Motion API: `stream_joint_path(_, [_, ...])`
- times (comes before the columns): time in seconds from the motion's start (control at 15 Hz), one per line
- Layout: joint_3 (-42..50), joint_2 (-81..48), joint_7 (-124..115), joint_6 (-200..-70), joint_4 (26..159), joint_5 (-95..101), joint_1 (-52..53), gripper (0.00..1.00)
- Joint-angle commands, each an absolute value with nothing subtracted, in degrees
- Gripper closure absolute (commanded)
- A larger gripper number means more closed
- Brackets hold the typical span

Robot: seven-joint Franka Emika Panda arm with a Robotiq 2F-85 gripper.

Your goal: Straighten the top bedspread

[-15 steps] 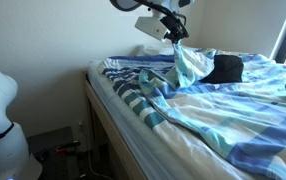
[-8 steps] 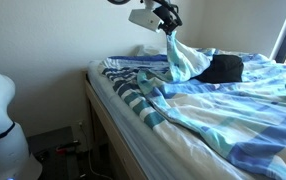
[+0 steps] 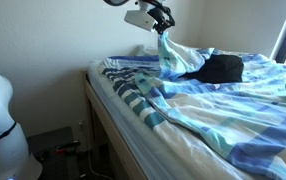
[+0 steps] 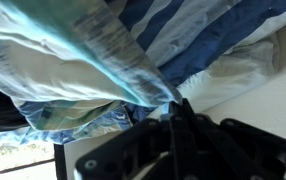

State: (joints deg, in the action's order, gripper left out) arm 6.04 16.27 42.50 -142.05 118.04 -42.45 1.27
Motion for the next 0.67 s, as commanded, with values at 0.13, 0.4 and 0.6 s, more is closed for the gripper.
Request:
stream_joint_path(0.13, [6.7, 16.2, 42.3, -142.6, 118.0, -42.0, 2.6, 0.98])
stream_joint_path(0.4, [6.7, 16.2, 42.3, -142.7, 118.0, -41.9, 2.6, 0.98])
stream_joint_path(0.6, [6.7, 16.2, 42.3, -142.7, 118.0, -41.9, 2.6, 0.98])
